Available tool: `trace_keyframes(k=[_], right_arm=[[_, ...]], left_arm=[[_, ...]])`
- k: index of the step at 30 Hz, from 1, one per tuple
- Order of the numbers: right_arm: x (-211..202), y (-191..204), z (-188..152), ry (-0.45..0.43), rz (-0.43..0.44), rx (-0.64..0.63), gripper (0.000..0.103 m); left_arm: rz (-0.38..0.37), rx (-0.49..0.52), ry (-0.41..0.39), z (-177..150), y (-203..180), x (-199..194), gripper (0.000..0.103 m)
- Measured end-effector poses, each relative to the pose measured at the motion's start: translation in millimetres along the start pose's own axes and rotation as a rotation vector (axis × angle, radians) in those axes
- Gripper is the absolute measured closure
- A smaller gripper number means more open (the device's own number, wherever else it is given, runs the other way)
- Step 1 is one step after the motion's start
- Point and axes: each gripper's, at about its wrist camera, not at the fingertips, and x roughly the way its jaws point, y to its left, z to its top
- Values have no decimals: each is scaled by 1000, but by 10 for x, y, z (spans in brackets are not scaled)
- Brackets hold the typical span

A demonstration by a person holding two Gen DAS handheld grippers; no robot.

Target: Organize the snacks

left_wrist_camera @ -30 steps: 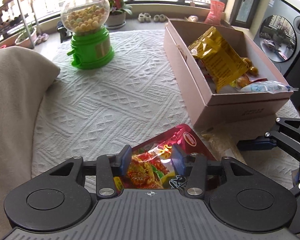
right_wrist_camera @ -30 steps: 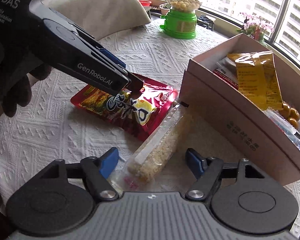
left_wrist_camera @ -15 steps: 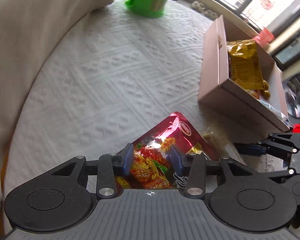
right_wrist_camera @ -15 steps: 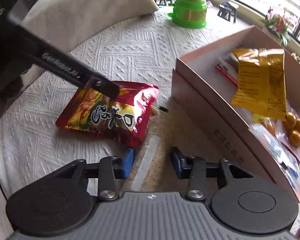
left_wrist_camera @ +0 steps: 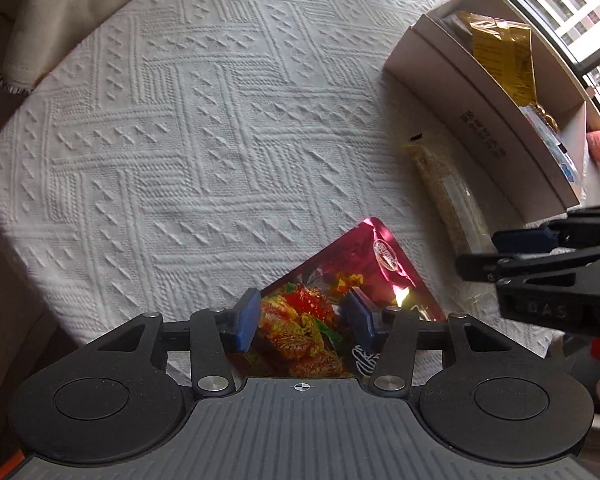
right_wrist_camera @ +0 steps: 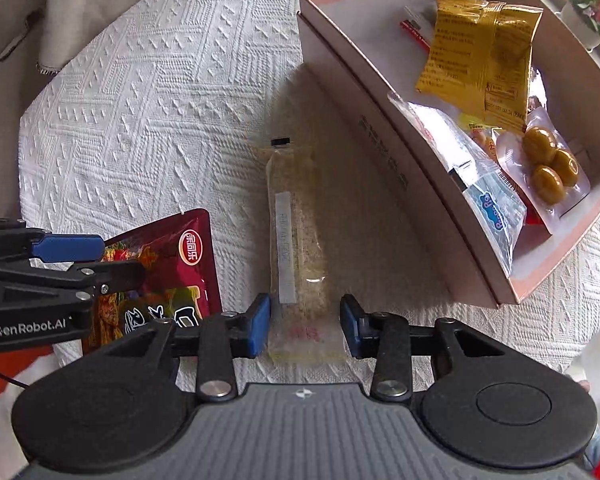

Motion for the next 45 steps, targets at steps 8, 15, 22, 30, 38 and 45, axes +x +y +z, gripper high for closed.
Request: trace_keyframes(k=[8, 15, 22, 30, 38, 45], right_arm=[[-480, 334, 858, -144, -232, -209, 55], [-233, 208, 1307, -196, -243, -216, 52], [249, -184, 1834, -23, 100, -92, 47], [270, 1060, 2083, -139, 170, -490, 46], [-183, 1604, 1567, -343, 223, -804, 53], [-466, 1351, 390, -490, 174, -971, 41]], left_arm=[[1, -129, 42, 54, 348, -7, 52], [44, -466, -59, -31, 575, -223, 55], [207, -722, -9, -447, 392, -525, 55], [189, -947, -15, -949, 279, -493, 55], [144, -1068, -78, -1285, 262, -424, 57], [114, -1184, -69, -1829, 15, -554, 58]])
